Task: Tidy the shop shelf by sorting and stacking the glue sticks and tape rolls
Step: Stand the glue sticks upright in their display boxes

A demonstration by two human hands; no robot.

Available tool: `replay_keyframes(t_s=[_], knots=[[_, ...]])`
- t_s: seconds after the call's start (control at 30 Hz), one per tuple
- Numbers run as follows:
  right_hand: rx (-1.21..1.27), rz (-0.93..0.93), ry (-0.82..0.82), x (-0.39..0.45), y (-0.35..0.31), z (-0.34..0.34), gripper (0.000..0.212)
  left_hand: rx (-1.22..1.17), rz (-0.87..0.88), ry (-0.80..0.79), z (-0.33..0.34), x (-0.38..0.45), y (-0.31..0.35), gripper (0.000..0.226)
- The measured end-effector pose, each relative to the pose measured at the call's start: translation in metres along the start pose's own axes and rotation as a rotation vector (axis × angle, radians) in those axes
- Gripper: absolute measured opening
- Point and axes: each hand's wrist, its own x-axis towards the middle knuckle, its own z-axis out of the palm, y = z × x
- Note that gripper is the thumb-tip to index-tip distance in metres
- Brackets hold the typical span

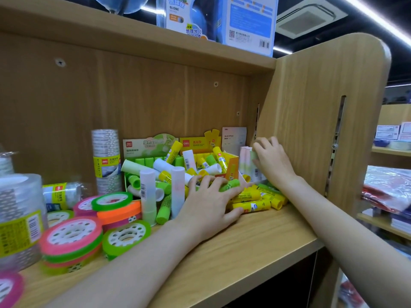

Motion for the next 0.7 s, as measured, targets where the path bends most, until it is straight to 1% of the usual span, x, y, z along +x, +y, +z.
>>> replay_keyframes(t_s=[0.07, 0.13, 0.2, 0.27, 0.33, 0.37, 0.4, 0.43, 0.47, 0.5, 0.53, 0.6, 0.7], knots=[[-0.094, -0.049, 0.025, 0.004, 0.002, 0.003, 0.024, 0.015, -0.01, -0.009, -0.001, 0.001, 0.0, 0.081], [-0.163, -0.049, 0.034, 0.008, 0.005, 0.002, 0.029, 0.038, -0.014, -0.017, -0.001, 0.001, 0.001, 0.084], [-0.175, -0.002, -0.04, 0.008, 0.001, -0.004, 0.019, 0.039, -0.005, -0.015, -0.001, 0.0, 0.001, 0.084], [-0.201, -0.001, -0.094, 0.01, 0.003, -0.005, 0.023, 0.032, -0.013, -0.026, 0.001, 0.001, 0.001, 0.078], [-0.181, 0.01, -0.17, 0.013, 0.004, -0.012, 0.025, 0.072, -0.018, 0.041, 0.001, 0.001, 0.001, 0.062], [-0.106, 0.013, -0.154, 0.017, 0.003, -0.019, 0.024, 0.067, -0.031, 0.065, 0.001, 0.002, 0.001, 0.057], [0.025, 0.007, -0.117, 0.02, 0.001, -0.026, 0.021, 0.053, -0.03, 0.05, 0.001, 0.002, 0.001, 0.059], [0.187, -0.01, -0.092, 0.022, -0.004, -0.034, 0.021, 0.043, -0.02, 0.031, 0.001, 0.003, 0.001, 0.065], [0.361, -0.036, -0.108, 0.025, -0.012, -0.041, 0.025, 0.03, -0.022, 0.0, -0.002, 0.002, 0.002, 0.073], [0.513, -0.076, -0.161, 0.024, -0.022, -0.047, 0.026, 0.011, -0.029, -0.012, -0.003, 0.001, 0.002, 0.079], [0.594, -0.123, -0.236, 0.024, -0.032, -0.05, 0.024, 0.019, -0.037, -0.023, -0.004, 0.0, 0.003, 0.083], [0.63, -0.17, -0.361, 0.021, -0.048, -0.047, 0.021, 0.055, -0.046, -0.055, -0.004, 0.001, 0.002, 0.088], [0.585, -0.152, -0.407, 0.023, -0.056, -0.04, 0.021, 0.052, -0.047, -0.075, -0.003, 0.002, 0.002, 0.089]])
